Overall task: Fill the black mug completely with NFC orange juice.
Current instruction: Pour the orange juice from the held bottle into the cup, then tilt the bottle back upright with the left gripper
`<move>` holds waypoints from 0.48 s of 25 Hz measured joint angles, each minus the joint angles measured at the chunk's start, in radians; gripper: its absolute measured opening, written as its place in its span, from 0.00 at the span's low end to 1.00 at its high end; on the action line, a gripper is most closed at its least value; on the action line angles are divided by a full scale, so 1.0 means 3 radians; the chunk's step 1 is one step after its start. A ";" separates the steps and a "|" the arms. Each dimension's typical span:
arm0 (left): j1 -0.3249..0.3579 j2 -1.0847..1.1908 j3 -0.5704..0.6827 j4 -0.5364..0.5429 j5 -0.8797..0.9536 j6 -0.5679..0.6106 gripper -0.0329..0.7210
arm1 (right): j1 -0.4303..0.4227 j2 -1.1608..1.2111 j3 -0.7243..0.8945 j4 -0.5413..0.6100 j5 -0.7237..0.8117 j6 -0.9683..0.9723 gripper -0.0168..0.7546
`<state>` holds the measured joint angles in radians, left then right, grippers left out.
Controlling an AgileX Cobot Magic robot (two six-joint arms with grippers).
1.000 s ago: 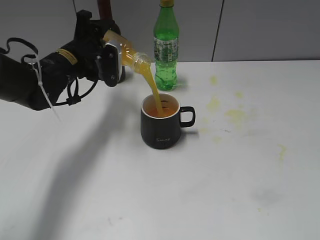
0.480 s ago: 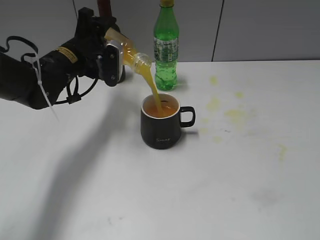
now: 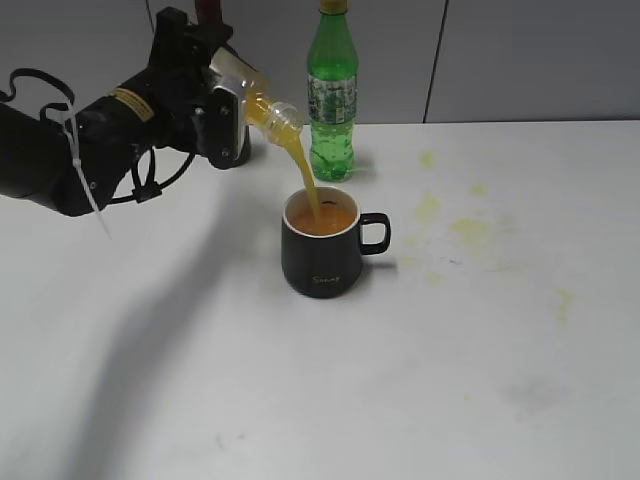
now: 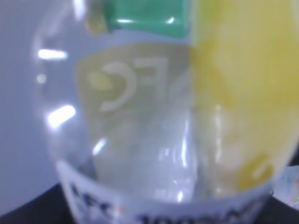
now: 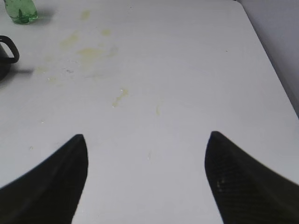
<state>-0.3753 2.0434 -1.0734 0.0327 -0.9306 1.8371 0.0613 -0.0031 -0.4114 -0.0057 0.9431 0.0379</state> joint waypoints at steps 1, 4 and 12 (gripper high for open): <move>0.0000 0.0000 0.0000 0.0007 -0.0011 0.0010 0.66 | 0.0000 0.0000 0.0000 0.0000 0.0000 0.0000 0.79; 0.0000 0.0000 0.0000 0.0033 -0.0011 0.0044 0.66 | 0.0000 0.0000 0.0000 0.0000 0.0000 0.0000 0.79; 0.0000 0.0000 0.0000 0.0122 -0.0021 0.0166 0.66 | 0.0000 0.0000 0.0000 0.0000 0.0000 0.0000 0.79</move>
<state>-0.3753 2.0434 -1.0734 0.0694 -0.9370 1.8870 0.0613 -0.0031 -0.4114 -0.0057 0.9431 0.0379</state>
